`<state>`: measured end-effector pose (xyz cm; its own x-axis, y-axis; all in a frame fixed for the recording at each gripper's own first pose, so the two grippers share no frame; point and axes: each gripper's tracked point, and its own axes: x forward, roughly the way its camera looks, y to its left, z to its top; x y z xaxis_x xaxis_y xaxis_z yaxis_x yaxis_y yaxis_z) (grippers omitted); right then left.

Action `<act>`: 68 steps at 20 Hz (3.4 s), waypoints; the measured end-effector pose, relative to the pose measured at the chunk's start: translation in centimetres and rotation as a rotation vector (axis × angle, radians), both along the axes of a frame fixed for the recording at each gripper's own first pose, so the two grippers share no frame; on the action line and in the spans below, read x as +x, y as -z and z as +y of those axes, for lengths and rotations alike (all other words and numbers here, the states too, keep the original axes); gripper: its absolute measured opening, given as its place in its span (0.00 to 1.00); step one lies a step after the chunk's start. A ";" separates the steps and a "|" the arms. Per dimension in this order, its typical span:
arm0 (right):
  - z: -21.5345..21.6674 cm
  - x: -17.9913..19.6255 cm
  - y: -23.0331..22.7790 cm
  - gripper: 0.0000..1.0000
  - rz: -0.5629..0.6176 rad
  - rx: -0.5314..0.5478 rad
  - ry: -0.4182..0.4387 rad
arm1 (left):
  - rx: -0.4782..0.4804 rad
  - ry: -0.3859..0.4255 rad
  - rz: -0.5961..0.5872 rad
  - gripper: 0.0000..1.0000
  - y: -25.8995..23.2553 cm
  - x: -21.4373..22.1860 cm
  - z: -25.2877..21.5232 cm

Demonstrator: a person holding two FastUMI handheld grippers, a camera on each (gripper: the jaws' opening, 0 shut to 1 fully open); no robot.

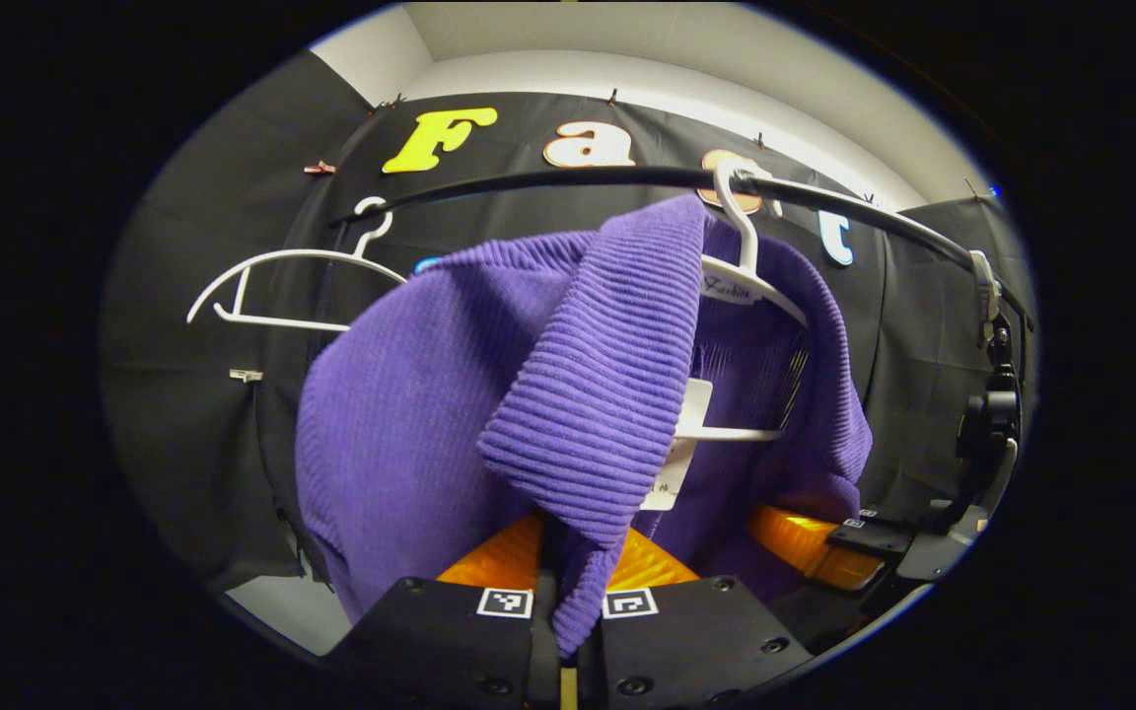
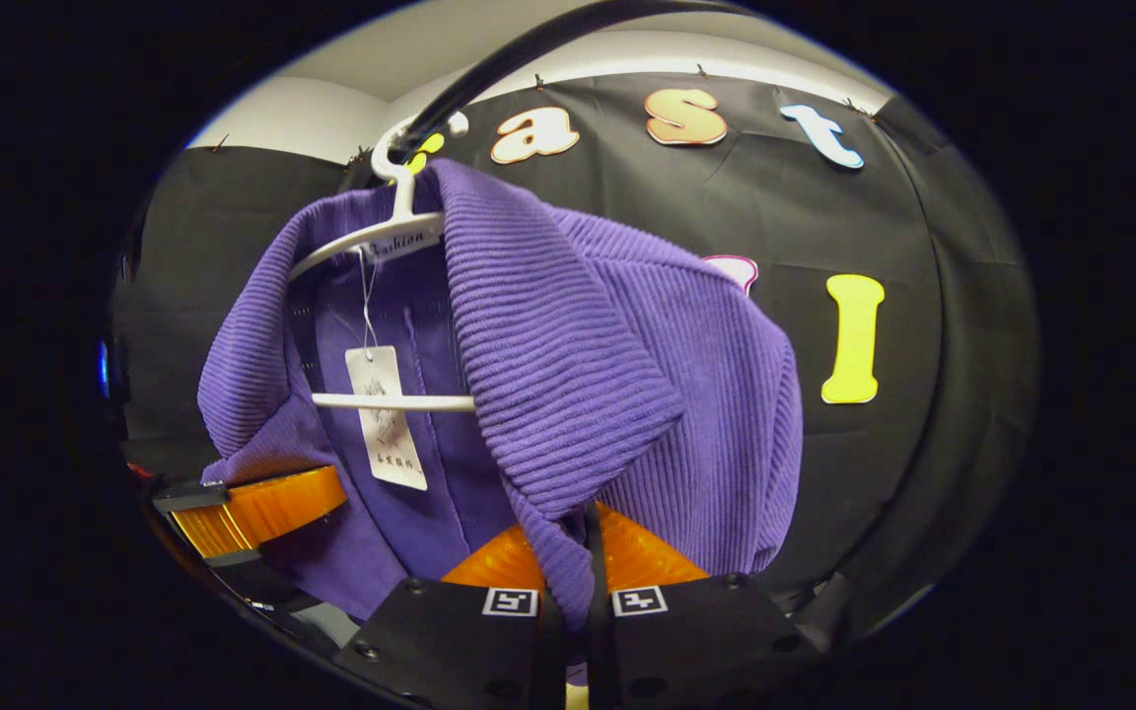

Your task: Grasp the clothes on the hanger with both hands and then place them into the laundry hamper below.

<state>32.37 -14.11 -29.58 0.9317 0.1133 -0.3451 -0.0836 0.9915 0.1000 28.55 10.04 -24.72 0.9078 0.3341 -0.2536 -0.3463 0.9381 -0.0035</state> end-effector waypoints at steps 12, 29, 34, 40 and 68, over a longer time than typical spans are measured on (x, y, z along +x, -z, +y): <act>-2.7 -2.0 -9.9 0.12 -0.206 -0.091 0.083 | 0.139 -0.039 -0.128 0.10 -9.0 -4.4 1.9; -8.1 3.4 -18.6 0.12 -0.506 -0.190 0.275 | 0.423 -0.104 -0.144 0.10 -14.6 -2.3 10.0; -8.8 6.0 -16.9 0.12 -0.494 -0.218 0.285 | 0.431 -0.133 -0.075 0.11 -12.8 -1.6 13.3; -10.3 7.1 -14.3 0.12 -0.443 -0.245 0.314 | 0.402 -0.105 0.009 0.11 -8.6 -0.2 14.0; -12.6 8.0 -13.5 0.12 -0.449 -0.219 0.319 | 0.032 -0.036 0.137 0.11 6.5 1.7 10.7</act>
<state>40.33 -26.75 -16.09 0.9683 -0.2255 0.1075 0.2351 0.9681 -0.0862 30.29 20.75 -31.19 0.8527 0.3754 -0.3633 -0.3745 0.9241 0.0761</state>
